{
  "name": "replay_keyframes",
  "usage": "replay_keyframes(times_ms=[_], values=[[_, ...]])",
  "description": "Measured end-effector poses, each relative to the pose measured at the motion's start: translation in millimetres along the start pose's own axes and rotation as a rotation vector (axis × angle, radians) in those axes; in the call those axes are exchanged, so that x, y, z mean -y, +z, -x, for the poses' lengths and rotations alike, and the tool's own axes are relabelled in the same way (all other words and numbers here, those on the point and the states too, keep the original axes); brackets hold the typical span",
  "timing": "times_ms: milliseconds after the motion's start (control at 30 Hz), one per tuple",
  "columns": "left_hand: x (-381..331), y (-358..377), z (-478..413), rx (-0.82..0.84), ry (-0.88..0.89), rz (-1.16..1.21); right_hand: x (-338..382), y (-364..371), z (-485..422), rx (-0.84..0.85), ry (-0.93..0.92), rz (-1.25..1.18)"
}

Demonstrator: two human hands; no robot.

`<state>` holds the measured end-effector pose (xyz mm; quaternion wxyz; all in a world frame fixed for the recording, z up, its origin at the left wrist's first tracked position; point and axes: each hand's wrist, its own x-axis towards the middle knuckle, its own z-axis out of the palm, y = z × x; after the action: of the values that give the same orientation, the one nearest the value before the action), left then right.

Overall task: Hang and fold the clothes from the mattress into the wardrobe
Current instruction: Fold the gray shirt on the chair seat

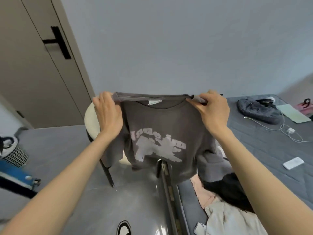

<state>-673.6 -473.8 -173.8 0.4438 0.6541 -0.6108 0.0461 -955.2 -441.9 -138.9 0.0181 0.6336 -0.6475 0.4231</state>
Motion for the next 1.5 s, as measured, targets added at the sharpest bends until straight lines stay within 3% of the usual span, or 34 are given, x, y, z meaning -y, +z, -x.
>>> replay_keyframes(times_ms=[167,333,400,467,533,600,700,833,933,1100,1267,1367,1500], values=[[-5.4,-32.4,1.8,-0.155,-0.119,-0.070,16.4,-28.2,1.2,0.004,-0.047,0.021],[12.6,-23.9,12.0,0.245,-0.261,0.066,8.2,-14.8,5.2,0.233,0.062,0.093],[36.8,-9.1,19.1,0.376,-0.182,0.018,-2.1,-0.8,13.5,0.346,0.132,0.161],[61.4,6.4,21.8,0.483,-0.078,0.009,-17.5,16.5,25.9,0.319,0.169,0.177],[77.7,22.1,21.9,0.554,0.026,0.024,-32.1,37.2,36.2,0.362,0.182,0.212],[87.3,39.9,20.4,0.605,0.082,0.005,-43.7,57.8,39.8,0.520,0.235,0.225],[101.4,69.8,7.2,0.665,0.072,0.081,-58.8,80.1,25.0,0.468,0.301,0.214],[113.9,104.3,-27.1,0.763,0.093,0.122,-71.4,106.1,1.0,0.608,0.307,0.316],[119.4,130.2,-53.0,0.798,0.089,0.134,-78.0,125.9,-15.8,0.580,0.324,0.378],[130.8,183.6,-80.7,0.879,0.128,0.101,-87.5,168.4,-51.2,0.682,0.480,0.624],[138.7,250.3,-110.8,0.867,0.093,0.029,-112.2,212.7,-91.5,0.674,0.523,0.652],[140.6,292.5,-134.8,0.848,0.066,-0.040,-139.9,246.5,-118.8,0.613,0.577,0.547],[152.7,361.1,-164.5,0.852,-0.002,-0.082,-190.6,308.5,-158.4,0.493,0.719,0.229]])
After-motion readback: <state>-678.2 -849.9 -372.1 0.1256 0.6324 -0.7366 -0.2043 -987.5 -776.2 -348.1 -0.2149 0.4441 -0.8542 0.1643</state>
